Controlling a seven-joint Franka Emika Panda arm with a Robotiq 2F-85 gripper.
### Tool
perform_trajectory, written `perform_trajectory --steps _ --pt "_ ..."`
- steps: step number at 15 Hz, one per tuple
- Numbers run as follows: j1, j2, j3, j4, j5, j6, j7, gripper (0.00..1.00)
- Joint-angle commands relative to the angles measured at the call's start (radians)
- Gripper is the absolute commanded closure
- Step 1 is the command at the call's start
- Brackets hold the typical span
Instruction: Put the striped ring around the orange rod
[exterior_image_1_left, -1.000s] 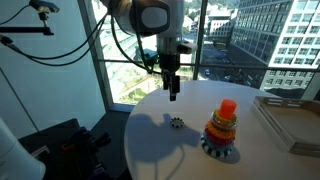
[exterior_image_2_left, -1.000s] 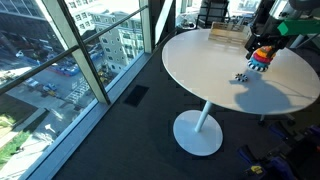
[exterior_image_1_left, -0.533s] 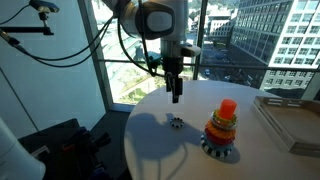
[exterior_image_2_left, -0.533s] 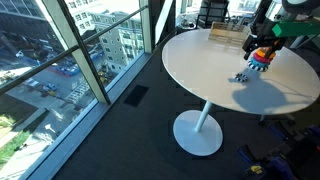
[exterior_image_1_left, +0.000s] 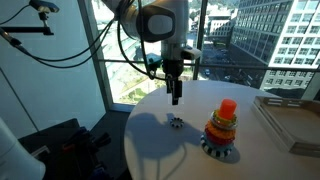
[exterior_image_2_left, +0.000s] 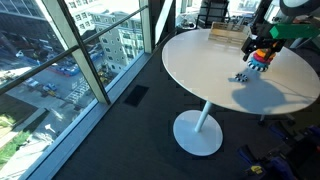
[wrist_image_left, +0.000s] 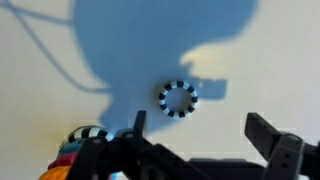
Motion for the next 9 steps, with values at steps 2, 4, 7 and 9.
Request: perform_trajectory --steps 2,4,7,9 --pt "0.011 0.049 -0.011 0.031 0.011 0.048 0.064 0.0" --pt "0.014 0.071 -0.013 0.037 0.012 0.07 0.081 0.0" --pt "0.019 0.107 -0.017 0.049 0.013 0.1 0.102 0.0" --pt "0.023 0.135 -0.021 0.064 0.013 0.11 0.117 0.0"
